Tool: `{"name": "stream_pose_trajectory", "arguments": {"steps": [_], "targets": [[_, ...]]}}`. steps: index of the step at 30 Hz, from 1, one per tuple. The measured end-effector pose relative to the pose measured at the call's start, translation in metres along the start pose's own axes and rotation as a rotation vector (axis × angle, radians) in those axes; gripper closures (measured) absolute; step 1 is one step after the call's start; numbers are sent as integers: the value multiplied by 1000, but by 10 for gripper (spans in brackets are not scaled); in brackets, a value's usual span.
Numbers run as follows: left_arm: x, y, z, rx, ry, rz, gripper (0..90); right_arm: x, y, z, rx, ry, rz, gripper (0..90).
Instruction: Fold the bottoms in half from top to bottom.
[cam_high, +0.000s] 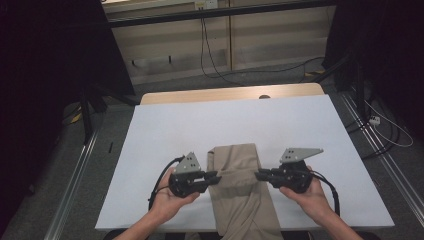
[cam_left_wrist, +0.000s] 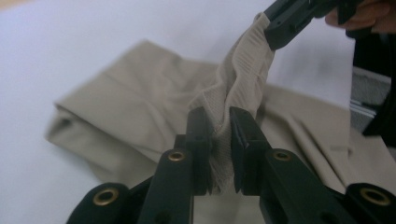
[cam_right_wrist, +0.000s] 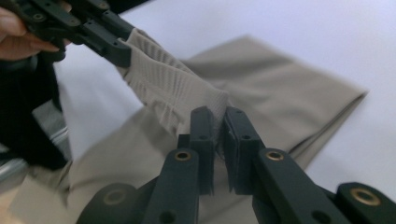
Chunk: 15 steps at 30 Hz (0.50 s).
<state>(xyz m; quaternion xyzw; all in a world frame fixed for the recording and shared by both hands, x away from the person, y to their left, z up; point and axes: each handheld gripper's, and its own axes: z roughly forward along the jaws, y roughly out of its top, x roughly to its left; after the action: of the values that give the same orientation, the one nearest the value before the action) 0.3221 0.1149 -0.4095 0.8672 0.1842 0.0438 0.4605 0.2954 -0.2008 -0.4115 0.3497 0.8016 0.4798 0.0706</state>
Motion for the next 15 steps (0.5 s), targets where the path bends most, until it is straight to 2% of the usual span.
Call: {"name": "stream_pose_trajectory", "arguments": {"steps": [3,5,8,10,12,13,15], "targets": [[-6,-13,7,55,-4,17,782,9,-17,7,46,14,4,822],[-10,-19,10,94,-11,32,781,14,-25,13,92,20,-13,821],[-18,-23,14,105,-17,36,780,18,-33,16,149,11,-29,820],[-22,-22,13,116,-14,75,781,19,-36,14,163,3,-42,820],[-27,-22,15,114,-29,76,781,22,-40,10,184,-5,-61,821],[-29,-22,15,122,-39,92,781,24,-42,8,193,-9,-72,821],[-34,-23,16,124,-48,101,780,27,-46,5,204,-21,-69,821]]}}
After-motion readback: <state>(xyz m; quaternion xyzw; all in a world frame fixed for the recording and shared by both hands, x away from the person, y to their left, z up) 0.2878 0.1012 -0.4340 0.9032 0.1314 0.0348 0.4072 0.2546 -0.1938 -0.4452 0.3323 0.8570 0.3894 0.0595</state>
